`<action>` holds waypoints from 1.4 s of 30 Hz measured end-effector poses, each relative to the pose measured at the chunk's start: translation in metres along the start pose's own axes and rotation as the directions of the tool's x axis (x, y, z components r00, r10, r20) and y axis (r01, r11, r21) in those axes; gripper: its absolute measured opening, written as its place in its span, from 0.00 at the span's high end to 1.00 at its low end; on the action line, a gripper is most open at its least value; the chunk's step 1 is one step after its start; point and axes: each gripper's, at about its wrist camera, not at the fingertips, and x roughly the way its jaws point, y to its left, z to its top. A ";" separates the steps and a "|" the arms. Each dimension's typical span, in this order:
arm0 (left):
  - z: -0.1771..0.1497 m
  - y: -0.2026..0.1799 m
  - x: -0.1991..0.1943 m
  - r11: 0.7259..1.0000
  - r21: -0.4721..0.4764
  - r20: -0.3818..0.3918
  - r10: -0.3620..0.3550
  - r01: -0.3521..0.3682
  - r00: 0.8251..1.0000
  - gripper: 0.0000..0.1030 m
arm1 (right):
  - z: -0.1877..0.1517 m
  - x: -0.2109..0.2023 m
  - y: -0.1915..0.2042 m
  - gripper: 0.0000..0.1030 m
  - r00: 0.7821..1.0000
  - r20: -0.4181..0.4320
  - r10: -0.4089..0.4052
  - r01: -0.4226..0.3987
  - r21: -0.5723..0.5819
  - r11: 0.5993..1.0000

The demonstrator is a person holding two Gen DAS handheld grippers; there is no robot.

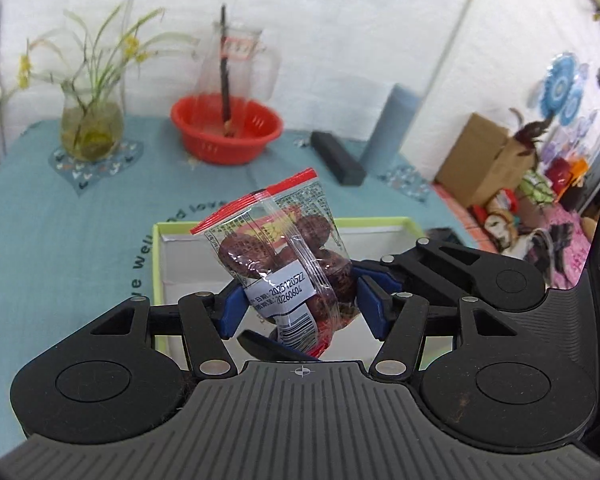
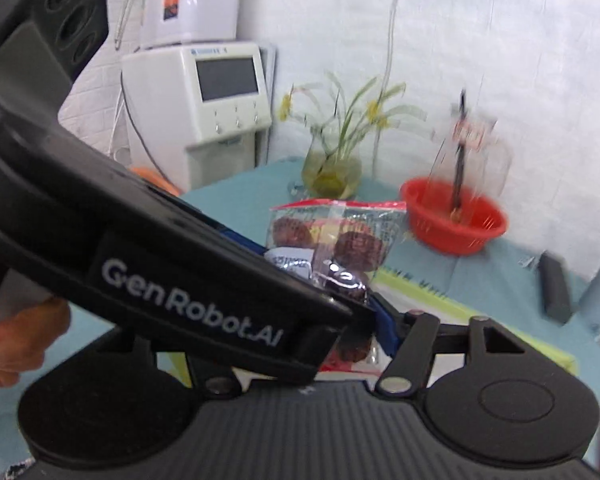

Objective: Organize snacks
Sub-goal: 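Carry the jerky bag into the lime-green box and open the left gripper, then grasp the silver foil snack bag with the left gripper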

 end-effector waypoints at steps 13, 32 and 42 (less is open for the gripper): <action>-0.080 0.006 -0.100 0.997 0.040 0.207 0.055 -0.065 0.977 0.30 | -0.074 -0.115 0.041 0.08 0.988 0.152 -0.001 -0.010 0.074 0.997; -0.250 0.016 -0.129 0.996 -0.082 -0.001 0.035 -0.035 0.999 0.33 | -0.177 -0.102 0.180 0.03 0.990 -0.022 0.137 -0.131 0.174 0.976; -0.260 0.015 -0.144 0.991 -0.130 0.011 0.022 -0.020 1.000 0.45 | -0.180 -0.107 0.187 0.03 0.990 -0.028 0.140 -0.134 0.152 0.979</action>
